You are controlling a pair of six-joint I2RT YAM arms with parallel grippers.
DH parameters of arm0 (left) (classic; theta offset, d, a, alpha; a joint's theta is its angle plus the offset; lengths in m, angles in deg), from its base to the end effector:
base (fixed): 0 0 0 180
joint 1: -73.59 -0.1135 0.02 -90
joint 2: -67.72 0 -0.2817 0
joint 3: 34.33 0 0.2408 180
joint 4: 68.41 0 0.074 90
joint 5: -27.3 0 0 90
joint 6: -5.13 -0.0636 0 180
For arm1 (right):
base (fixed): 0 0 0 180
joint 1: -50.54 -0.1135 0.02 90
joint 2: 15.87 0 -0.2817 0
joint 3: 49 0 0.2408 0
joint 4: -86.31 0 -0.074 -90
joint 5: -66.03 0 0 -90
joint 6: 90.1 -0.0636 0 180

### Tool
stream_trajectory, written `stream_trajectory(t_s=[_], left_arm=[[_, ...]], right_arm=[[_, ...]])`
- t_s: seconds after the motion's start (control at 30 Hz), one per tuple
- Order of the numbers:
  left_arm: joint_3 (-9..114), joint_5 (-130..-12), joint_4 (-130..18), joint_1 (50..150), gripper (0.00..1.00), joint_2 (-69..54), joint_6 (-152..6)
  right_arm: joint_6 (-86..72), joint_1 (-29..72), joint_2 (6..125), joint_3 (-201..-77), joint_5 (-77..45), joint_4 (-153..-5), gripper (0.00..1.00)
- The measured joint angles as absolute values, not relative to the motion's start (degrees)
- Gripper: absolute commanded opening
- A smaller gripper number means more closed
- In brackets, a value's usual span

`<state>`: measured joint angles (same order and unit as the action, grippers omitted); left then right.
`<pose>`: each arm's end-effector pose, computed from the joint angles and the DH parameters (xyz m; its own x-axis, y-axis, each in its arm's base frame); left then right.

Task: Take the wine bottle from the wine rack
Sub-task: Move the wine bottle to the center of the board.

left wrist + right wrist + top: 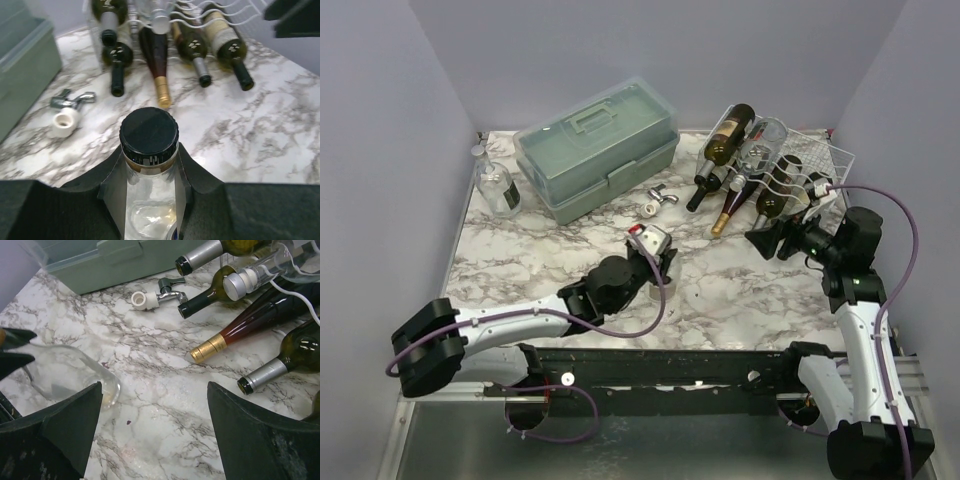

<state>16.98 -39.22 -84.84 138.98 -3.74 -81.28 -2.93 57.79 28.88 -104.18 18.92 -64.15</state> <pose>0.1432 -0.2518 0.2890 -0.0688 0.0123 -0.9976 0.6653 0.7457 -0.0367 0.1748 0.0214 0.3159 -0.3513 0.0812 -0.9327 -0.5288 0.8049 0.2692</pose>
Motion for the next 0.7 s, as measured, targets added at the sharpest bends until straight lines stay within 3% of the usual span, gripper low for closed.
stream_trajectory(t_s=[0.3,0.7], left_arm=[[10.03,-37.99,-78.15,122.02,0.0,10.11,-79.15],[9.94,-31.37,-73.51,103.77,0.0,13.13,-80.88]], right_arm=[[1.36,57.79,27.37,-104.18,20.91,-62.71,0.89],[3.0,57.79,26.58,-104.18,20.93,-62.58,0.89]])
